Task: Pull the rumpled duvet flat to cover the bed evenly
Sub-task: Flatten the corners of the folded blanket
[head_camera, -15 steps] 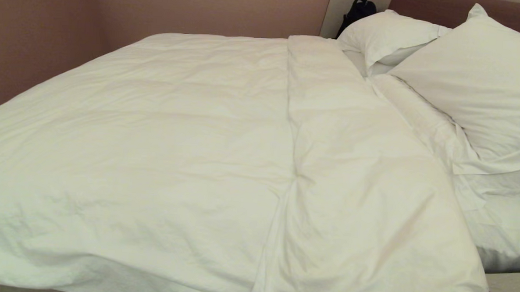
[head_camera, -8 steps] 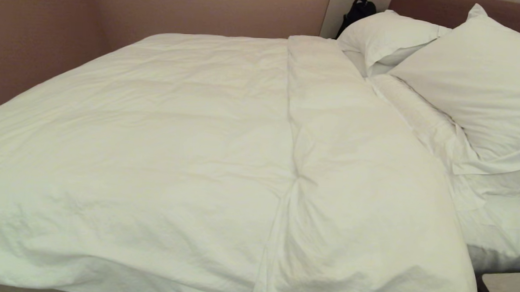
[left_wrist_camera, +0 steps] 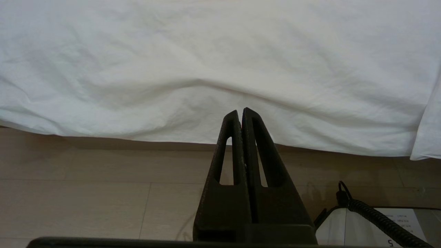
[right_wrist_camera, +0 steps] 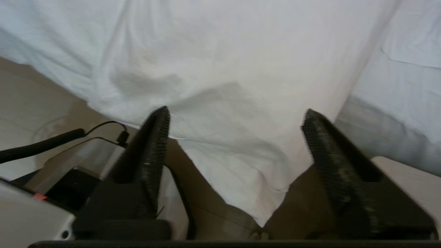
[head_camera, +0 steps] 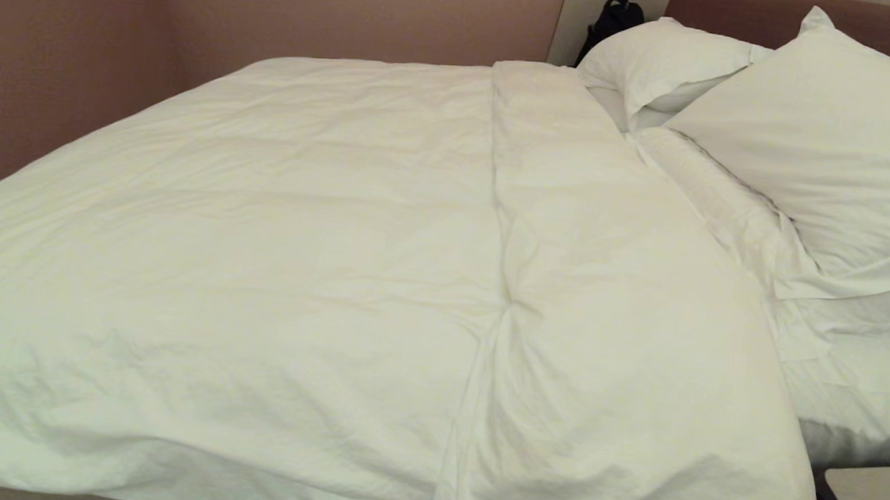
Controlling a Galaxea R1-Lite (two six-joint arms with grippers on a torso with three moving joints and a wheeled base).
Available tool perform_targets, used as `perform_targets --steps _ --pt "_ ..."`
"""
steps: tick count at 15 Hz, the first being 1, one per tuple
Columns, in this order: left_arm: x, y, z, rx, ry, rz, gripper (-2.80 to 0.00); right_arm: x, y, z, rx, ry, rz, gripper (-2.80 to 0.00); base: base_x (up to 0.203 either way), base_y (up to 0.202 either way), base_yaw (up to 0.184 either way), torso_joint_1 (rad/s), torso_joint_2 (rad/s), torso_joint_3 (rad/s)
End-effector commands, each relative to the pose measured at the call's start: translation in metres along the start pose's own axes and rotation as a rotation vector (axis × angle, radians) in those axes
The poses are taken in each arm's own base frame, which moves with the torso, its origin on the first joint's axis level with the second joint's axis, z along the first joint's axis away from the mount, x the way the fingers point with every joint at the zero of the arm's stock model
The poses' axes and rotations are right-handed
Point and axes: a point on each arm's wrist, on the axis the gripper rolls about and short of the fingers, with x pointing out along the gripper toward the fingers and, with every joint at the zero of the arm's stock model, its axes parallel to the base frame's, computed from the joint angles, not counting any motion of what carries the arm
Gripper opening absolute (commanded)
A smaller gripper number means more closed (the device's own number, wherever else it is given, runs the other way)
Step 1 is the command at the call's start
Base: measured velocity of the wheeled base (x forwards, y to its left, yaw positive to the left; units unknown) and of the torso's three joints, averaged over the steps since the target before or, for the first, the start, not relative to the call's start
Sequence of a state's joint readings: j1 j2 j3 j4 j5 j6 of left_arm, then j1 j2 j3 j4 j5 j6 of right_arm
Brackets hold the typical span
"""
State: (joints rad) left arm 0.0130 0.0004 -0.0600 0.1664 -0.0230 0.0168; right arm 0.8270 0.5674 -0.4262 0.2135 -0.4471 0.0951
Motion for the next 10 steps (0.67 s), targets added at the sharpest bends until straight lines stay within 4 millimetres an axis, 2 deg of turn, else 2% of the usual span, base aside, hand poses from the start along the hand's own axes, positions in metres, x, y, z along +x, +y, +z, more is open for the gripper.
perform_targets --steps 1,7,10 --pt "0.0 0.0 0.0 0.0 0.001 0.001 -2.8 0.01 0.004 0.003 -0.008 0.051 -0.071 -2.8 0.0 0.0 0.0 0.0 0.0 0.0" --pt "0.0 0.0 0.0 0.0 0.001 0.001 -2.8 0.035 0.012 -0.003 0.06 0.204 -0.125 -2.8 0.0 0.0 0.0 0.0 0.0 0.0" --pt "0.0 0.0 0.0 0.0 0.001 0.001 -2.8 0.048 0.017 -0.019 0.11 0.323 -0.098 -2.8 0.0 0.0 0.0 0.0 0.0 0.0"
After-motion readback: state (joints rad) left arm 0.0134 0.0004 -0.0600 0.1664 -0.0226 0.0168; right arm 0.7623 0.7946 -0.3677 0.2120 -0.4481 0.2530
